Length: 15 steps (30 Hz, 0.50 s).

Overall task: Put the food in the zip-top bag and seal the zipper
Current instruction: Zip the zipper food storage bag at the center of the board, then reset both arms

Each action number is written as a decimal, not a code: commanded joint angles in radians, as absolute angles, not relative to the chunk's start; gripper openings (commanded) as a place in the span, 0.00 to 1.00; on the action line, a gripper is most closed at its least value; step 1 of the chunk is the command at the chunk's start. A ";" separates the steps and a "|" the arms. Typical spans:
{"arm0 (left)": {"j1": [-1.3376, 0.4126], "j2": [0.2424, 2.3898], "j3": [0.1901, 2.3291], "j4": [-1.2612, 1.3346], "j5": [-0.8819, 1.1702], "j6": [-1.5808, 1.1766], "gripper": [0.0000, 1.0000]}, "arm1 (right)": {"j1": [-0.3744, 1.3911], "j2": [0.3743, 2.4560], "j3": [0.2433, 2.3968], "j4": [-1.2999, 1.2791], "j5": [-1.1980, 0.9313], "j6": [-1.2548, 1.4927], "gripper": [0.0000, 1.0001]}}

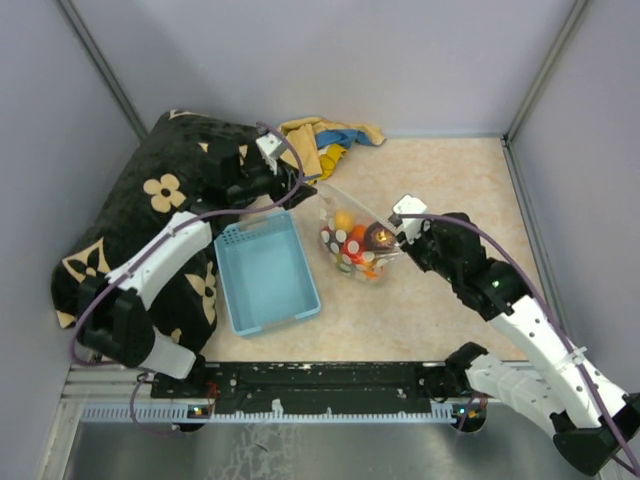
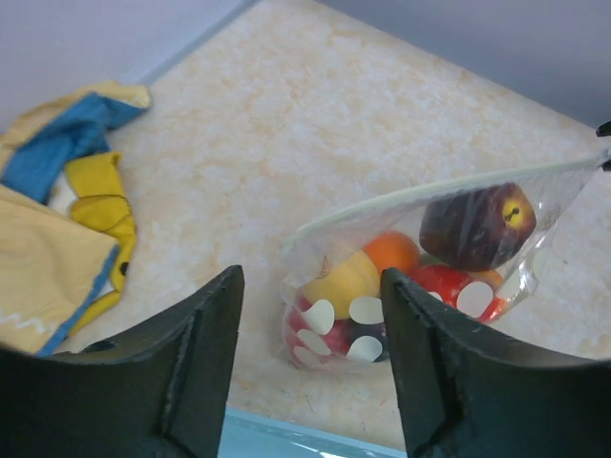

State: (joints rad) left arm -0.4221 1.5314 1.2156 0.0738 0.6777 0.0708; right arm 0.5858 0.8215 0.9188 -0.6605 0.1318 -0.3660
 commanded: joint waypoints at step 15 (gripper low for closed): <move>-0.426 0.837 0.948 -0.102 -0.063 -0.115 1.00 | 0.574 0.741 0.895 -0.353 0.592 -0.018 0.72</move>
